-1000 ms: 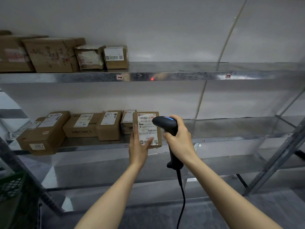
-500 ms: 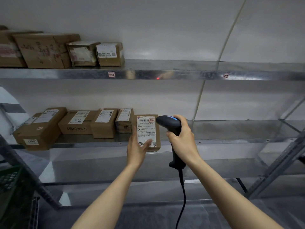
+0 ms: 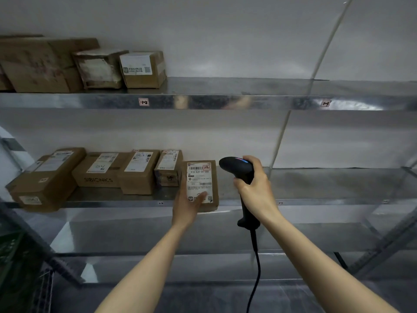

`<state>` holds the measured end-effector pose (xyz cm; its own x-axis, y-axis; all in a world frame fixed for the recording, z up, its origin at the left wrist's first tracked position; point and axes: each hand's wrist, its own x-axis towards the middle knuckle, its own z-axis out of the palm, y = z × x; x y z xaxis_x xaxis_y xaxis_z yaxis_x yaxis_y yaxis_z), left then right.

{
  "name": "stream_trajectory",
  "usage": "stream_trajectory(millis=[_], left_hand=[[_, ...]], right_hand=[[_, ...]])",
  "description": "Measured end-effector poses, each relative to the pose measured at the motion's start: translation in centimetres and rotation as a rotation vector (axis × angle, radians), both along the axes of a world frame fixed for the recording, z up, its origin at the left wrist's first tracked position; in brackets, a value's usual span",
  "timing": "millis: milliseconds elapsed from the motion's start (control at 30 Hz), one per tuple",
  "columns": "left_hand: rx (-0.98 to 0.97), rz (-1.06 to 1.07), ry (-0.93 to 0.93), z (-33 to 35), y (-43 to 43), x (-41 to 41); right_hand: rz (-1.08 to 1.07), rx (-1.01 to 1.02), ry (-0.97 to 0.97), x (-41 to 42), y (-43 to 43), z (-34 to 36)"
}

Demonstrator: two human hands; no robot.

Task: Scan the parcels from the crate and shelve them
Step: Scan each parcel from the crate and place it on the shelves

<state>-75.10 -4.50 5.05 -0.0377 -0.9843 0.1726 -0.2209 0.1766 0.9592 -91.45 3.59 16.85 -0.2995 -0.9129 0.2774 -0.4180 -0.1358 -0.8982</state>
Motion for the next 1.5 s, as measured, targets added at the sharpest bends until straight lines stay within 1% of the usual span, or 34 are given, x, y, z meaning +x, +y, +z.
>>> stream_trajectory(millis=[267, 367, 467, 533, 700, 1000, 1233, 1367, 1500], left_hand=[[0.011, -0.033, -0.015, -1.3, -7.0, 1.0], [0.042, -0.052, 0.000, -2.1, -9.5, 1.0], [0.089, -0.027, -0.008, -3.1, -11.3, 0.9], [0.124, -0.014, -0.013, -3.9, -12.2, 0.8], [0.176, 0.002, -0.127, -5.3, -13.8, 0.8], [0.280, -0.002, -0.162, -5.4, -15.8, 0.5], [0.306, 0.002, -0.314, -4.8, -16.8, 0.1], [0.261, 0.059, -0.464, -4.3, -16.2, 0.2], [0.192, 0.138, -0.507, -3.7, -14.8, 0.0]], right_hand=[[-0.026, -0.012, 0.025, 1.3, -6.5, -0.2], [-0.035, -0.009, 0.044, 1.8, -8.5, -0.4], [-0.025, 0.009, 0.033, 2.1, -10.0, -0.7], [-0.025, 0.015, 0.044, 2.2, -11.0, -1.0], [-0.023, 0.028, 0.072, 1.7, -12.6, -1.7], [0.030, 0.031, 0.068, 0.7, -14.8, -2.1], [0.067, 0.043, 0.053, 0.1, -15.5, -2.6], [0.075, 0.047, 0.045, -0.2, -15.4, -2.7], [0.083, 0.032, 0.040, -0.4, -15.2, -2.6]])
